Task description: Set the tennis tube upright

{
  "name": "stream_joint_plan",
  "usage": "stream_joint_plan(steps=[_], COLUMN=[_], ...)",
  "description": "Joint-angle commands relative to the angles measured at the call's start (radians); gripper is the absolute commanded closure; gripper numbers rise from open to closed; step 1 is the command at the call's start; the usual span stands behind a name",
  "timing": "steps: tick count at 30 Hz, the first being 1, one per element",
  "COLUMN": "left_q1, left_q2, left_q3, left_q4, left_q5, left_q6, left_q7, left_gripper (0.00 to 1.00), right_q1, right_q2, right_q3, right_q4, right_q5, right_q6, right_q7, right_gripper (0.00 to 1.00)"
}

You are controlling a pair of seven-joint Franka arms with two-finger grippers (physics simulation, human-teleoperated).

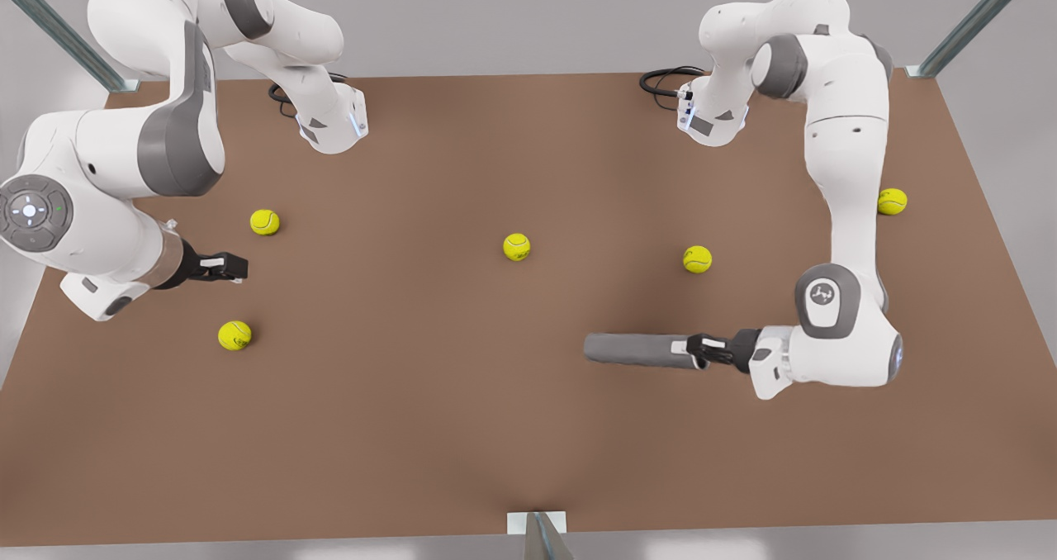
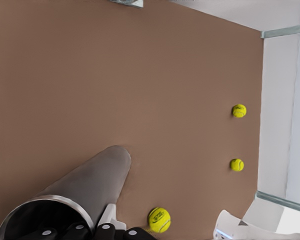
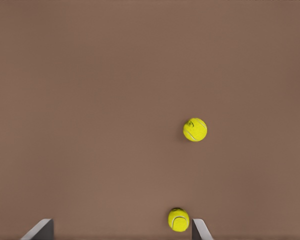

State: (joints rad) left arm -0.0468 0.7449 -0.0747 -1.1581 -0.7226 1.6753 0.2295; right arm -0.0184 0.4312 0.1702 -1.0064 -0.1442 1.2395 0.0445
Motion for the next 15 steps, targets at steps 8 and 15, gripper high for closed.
stream_joint_plan(steps=[8,15], left_q1=[-0.033,-0.033], left_q2=[-0.148,-0.21], left_q3=[0.029,0.03], left_q4=[0.0,0.0], left_q5=[0.43,0.686], left_q6=[-0.008,-0.022], left_q7=[-0.157,-0.337], left_gripper=[0.79,0.79], right_q1=[0.0,0.0], right_q2=[0.0,0.001], right_q3=[0.0,0.0], right_q4=[0.0,0.0], right_q5=[0.0,0.0], right_q6=[0.0,0.0], right_q7=[0.0,0.0], right_gripper=[0.0,0.0])
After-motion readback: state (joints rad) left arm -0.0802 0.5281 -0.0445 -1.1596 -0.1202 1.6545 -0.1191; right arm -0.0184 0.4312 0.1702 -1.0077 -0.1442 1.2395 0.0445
